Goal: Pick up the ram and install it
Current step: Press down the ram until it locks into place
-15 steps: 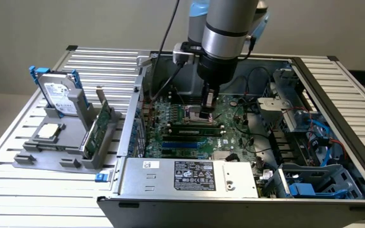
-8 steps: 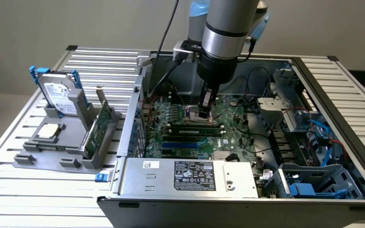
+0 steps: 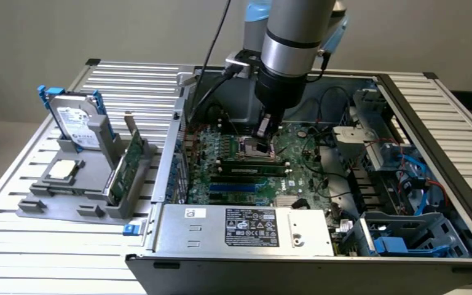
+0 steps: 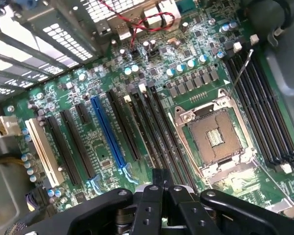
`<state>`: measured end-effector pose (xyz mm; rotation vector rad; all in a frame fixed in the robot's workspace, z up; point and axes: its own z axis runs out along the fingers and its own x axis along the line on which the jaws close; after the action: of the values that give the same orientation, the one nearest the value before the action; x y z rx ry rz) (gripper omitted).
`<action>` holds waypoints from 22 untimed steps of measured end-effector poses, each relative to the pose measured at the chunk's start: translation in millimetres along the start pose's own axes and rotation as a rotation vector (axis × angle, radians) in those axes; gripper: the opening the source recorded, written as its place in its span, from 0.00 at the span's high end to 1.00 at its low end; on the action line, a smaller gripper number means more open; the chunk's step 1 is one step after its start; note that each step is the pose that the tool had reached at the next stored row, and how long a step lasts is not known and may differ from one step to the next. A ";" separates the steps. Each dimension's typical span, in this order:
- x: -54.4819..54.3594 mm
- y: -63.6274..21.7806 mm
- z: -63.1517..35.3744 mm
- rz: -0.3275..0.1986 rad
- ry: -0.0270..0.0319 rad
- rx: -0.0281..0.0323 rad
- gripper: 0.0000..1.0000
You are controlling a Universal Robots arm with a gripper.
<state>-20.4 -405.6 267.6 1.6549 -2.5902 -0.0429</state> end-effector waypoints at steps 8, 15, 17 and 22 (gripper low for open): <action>0.0 0.0 0.0 0.127 -0.0076 -0.0053 0.89; 0.0 0.0 0.0 0.236 -0.0138 -0.0097 0.89; 0.0 0.0 0.1 0.266 -0.0155 -0.0108 0.89; 0.0 0.0 0.1 0.342 -0.0190 -0.0135 0.89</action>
<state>-20.4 -405.6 267.5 1.1903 -2.8390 -0.0578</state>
